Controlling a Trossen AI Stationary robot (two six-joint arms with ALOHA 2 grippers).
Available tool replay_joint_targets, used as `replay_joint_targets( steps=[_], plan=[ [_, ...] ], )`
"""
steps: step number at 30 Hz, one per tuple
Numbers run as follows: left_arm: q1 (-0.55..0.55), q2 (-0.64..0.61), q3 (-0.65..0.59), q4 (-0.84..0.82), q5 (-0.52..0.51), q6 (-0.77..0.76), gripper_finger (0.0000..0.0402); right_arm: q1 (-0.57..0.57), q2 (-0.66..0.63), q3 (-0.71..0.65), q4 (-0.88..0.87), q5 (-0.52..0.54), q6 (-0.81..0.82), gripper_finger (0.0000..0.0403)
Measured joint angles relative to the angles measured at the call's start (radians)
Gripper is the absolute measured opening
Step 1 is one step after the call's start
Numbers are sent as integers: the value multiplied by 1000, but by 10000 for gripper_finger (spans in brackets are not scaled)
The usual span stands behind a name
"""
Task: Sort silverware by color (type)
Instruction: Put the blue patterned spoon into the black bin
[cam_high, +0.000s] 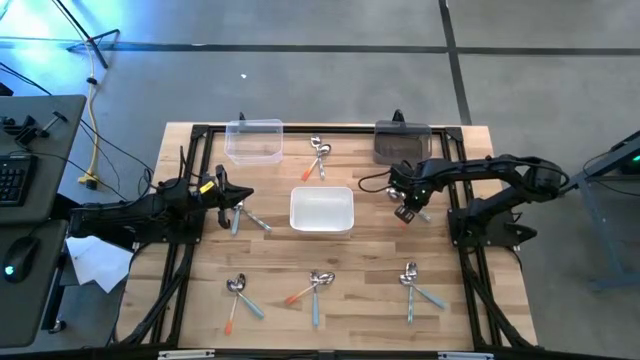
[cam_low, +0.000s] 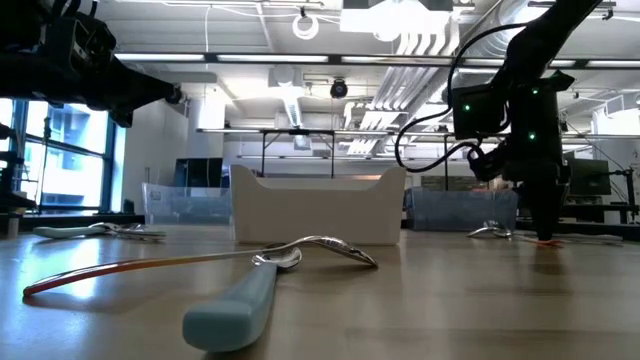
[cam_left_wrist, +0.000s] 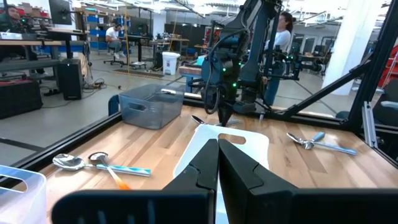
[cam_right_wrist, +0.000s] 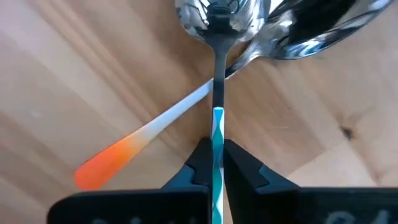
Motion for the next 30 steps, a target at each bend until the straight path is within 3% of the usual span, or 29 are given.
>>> replay_joint_targets(
  steps=[2,13,17,21,30],
  plan=[
    [0,0,0,0,0,0,3,4,1,26,-39,41,-4,8],
    [0,0,0,2,0,0,3,17,-1,265,-266,6,-59,7],
    [0,0,0,1,0,0,3,-3,-2,384,-319,96,-134,7],
    [1,0,0,1,-12,13,3,-91,-2,472,-297,164,-267,7],
    [1,0,0,0,-63,34,3,-351,94,508,-151,146,-616,7]
  ],
)
